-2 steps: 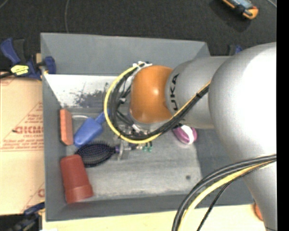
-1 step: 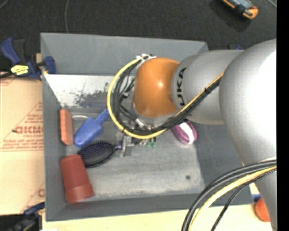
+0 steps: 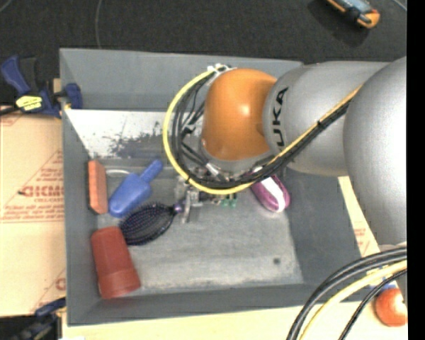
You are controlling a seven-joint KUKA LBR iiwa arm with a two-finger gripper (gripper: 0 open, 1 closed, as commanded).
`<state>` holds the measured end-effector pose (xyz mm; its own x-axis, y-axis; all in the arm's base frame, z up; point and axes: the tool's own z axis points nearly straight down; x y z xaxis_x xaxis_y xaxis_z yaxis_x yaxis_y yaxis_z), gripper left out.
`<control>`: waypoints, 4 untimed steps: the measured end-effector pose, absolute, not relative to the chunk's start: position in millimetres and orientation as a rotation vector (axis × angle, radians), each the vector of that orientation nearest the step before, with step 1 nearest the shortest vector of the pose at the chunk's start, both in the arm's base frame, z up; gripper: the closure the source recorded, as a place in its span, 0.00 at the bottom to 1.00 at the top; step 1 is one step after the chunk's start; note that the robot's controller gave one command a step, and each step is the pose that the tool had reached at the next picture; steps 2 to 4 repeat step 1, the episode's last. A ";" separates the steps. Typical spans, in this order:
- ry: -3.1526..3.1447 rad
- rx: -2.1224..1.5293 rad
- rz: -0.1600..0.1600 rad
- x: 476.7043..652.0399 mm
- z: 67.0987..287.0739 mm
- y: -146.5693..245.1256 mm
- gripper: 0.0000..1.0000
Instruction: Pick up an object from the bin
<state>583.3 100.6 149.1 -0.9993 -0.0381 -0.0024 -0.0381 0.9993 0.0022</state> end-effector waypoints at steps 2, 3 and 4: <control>3.136 -0.058 0.005 584.1 180.5 100.4 1.00; 3.136 -0.058 0.005 584.1 180.5 100.4 1.00; 3.136 -0.058 0.005 584.1 180.5 100.4 1.00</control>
Offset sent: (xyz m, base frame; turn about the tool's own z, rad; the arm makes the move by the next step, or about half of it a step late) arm 0.0011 -0.0002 0.0360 0.0005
